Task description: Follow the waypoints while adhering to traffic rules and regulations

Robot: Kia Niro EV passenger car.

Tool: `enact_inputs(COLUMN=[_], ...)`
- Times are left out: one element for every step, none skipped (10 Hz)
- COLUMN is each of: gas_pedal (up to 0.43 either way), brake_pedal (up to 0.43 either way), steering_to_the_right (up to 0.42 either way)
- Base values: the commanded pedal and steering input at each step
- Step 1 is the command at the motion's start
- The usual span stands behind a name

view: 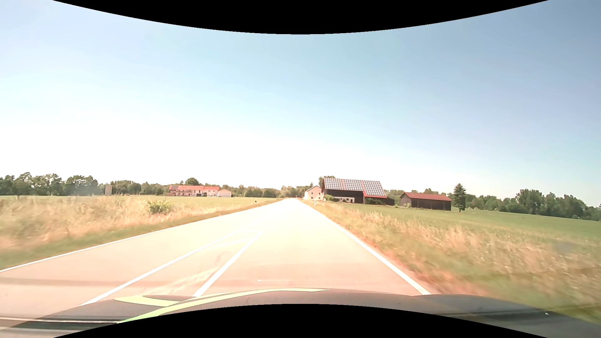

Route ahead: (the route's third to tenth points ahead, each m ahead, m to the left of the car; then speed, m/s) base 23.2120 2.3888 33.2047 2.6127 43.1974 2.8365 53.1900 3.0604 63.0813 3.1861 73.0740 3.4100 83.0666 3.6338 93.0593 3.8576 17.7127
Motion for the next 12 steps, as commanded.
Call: enact_inputs(gas_pedal=[0.539,0.539,0.539,0.539,0.539,0.539,0.539,0.539,0.539,0.539,0.531,0.500], brake_pedal=[0.000,0.000,0.000,0.000,0.000,0.000,0.000,0.000,0.000,0.000,0.000,0.000], steering_to_the_right=[-0.004,-0.004,-0.004,-0.004,-0.004,-0.004,-0.004,-0.004,-0.004,-0.004,-0.004,-0.004])
